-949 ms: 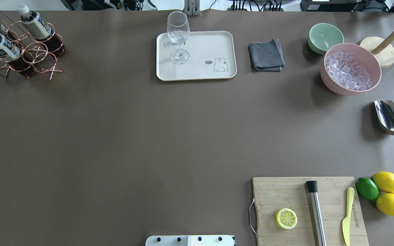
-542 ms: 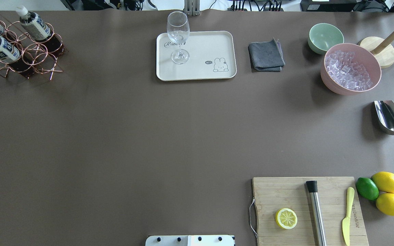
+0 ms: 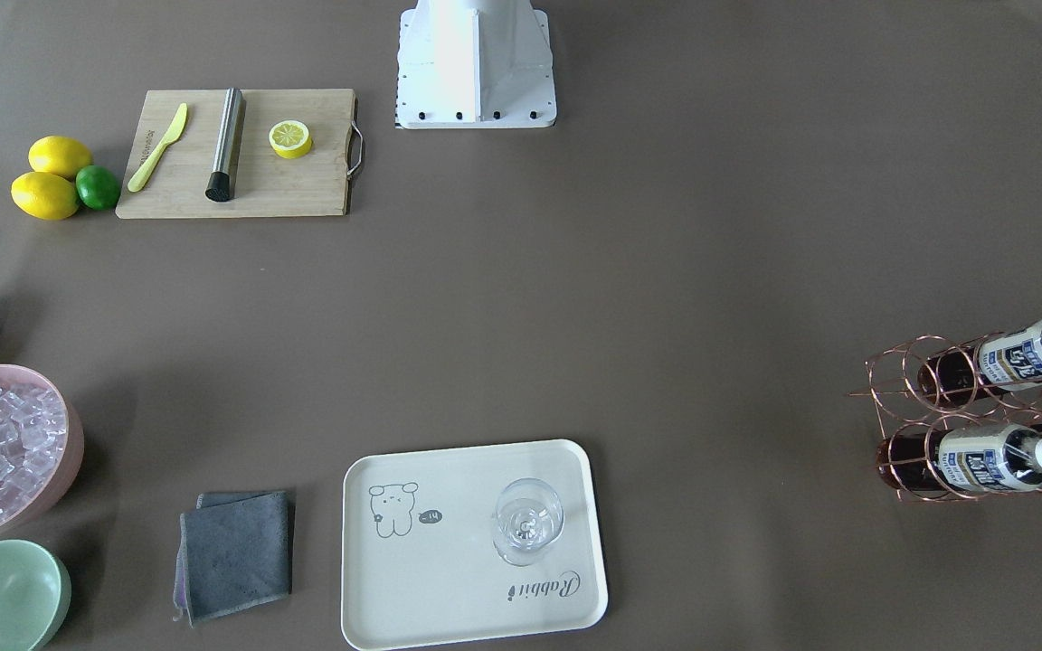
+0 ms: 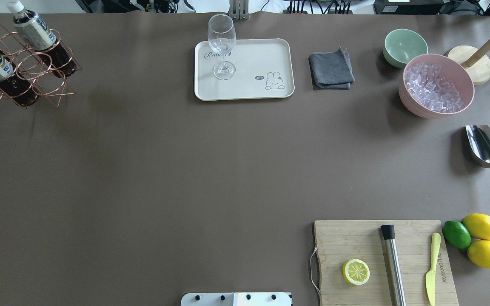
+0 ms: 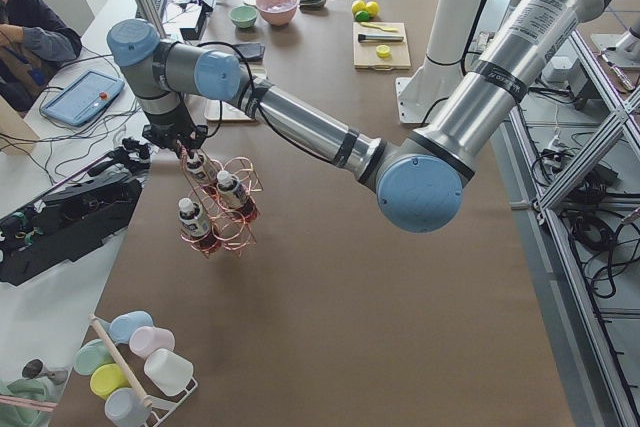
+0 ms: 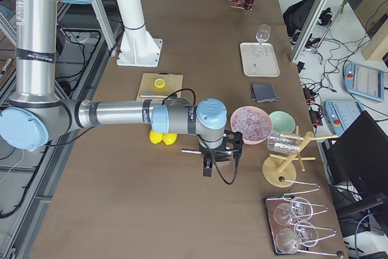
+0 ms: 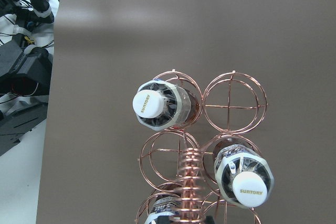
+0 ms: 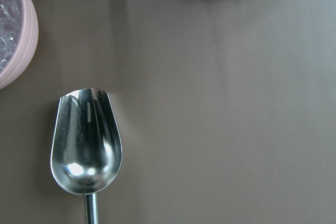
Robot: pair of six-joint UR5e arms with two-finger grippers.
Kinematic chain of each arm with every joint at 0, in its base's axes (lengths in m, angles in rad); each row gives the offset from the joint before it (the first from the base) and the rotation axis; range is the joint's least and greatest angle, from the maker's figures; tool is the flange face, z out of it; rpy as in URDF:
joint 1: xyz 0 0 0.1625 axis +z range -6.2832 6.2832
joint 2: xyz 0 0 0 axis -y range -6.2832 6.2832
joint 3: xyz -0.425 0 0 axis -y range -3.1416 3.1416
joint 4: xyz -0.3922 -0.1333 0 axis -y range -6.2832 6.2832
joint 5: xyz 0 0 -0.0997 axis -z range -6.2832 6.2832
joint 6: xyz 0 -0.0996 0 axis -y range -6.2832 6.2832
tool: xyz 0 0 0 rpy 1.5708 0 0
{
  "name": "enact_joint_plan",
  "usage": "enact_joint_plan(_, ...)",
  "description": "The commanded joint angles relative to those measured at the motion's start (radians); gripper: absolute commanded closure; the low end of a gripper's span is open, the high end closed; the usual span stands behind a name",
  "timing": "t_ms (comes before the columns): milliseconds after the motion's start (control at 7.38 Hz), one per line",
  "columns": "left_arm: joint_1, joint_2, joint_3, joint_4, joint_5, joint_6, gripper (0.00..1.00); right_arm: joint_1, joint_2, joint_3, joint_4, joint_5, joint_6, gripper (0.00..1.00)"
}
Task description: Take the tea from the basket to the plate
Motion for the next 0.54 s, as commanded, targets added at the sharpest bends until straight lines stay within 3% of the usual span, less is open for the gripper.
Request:
enact_joint_plan(0,-0.037,0.070,-0.235,0.099,-0.020,0.004,1.00,-0.001,0.000,0.000,0.002,0.001,0.000,0.00)
enact_joint_plan(407,0.004,0.069,-0.386,0.185,-0.037,0.005,1.00,-0.003,0.003,-0.011,0.002,0.000,-0.037,0.00)
